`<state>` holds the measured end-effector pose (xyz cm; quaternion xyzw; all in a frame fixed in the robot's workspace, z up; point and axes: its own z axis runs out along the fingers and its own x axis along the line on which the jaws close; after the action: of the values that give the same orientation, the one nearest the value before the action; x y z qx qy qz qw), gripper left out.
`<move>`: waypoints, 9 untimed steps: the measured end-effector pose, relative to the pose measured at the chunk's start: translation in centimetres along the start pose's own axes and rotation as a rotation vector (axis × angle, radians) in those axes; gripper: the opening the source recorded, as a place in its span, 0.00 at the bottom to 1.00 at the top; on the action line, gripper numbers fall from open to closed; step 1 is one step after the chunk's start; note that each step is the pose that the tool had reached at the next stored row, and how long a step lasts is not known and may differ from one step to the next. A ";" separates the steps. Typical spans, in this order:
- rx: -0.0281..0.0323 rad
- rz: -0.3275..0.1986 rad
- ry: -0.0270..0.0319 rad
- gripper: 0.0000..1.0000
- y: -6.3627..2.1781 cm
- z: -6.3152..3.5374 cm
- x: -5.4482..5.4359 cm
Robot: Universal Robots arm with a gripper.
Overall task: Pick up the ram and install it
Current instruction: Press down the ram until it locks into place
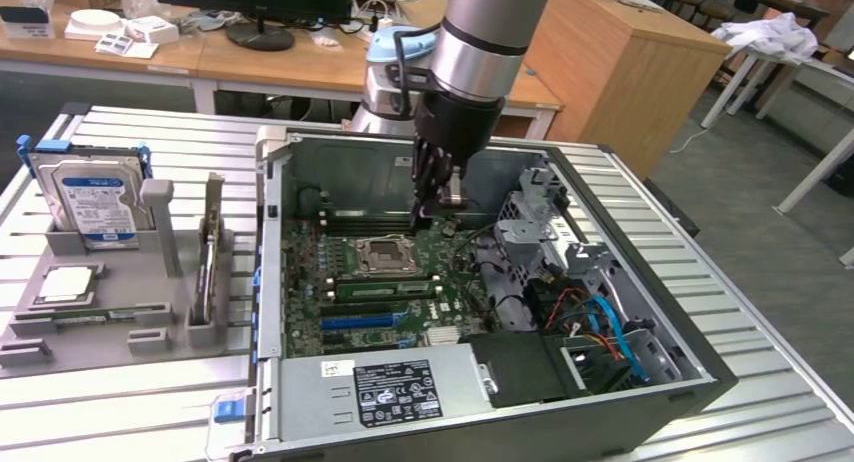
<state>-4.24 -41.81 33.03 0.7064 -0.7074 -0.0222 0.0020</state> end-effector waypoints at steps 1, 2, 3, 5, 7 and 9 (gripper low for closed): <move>0.0000 0.000 0.0000 0.11 -0.20 -0.01 0.0; 0.0000 0.000 0.0000 0.11 -0.41 -0.02 0.0; 0.0000 0.000 0.0000 0.11 -0.63 -0.02 0.0; 0.0000 0.000 0.0000 0.11 -1.07 -0.04 0.0; 0.0000 0.000 -0.0001 0.11 -1.52 -0.05 0.0; 0.0000 0.000 0.0001 0.11 -2.01 -0.07 0.0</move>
<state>-2.23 -41.82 33.03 0.7065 -0.7074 -0.0222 0.0020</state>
